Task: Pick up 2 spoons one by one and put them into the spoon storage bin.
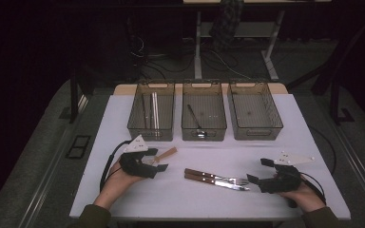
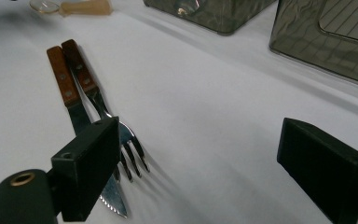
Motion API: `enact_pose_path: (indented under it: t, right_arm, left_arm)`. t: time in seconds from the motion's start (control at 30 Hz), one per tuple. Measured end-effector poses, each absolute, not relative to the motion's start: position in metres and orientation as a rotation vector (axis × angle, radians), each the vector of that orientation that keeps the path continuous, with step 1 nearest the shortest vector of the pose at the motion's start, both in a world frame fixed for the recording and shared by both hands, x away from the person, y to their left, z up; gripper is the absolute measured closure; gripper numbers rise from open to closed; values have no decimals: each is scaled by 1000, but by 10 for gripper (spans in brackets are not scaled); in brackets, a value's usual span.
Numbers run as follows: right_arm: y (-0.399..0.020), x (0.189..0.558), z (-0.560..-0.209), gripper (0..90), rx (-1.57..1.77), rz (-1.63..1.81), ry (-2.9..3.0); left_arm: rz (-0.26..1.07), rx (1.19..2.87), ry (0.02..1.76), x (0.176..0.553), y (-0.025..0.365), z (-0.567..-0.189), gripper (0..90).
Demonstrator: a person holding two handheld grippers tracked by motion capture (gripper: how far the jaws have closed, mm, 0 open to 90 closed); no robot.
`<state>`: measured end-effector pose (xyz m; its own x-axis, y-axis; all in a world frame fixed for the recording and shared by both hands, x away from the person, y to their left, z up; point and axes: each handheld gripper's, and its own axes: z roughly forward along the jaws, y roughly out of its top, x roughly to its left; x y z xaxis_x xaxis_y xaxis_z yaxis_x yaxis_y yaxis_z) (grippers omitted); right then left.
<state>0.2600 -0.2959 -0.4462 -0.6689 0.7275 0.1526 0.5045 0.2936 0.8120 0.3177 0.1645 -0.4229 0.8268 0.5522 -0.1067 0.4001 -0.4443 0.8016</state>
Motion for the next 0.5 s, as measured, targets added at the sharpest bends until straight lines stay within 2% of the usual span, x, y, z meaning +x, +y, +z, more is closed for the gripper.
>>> enact_pose_path:
  t: [0.33,0.5]
  right_arm:
    - [-294,260,-447,134,1123,1307,2321]
    - [-294,260,-448,134,1121,1298,2326]
  left_arm:
    - [187,2166,689,352,145,-428,530]
    - [190,2215,686,364,137,-432,596]
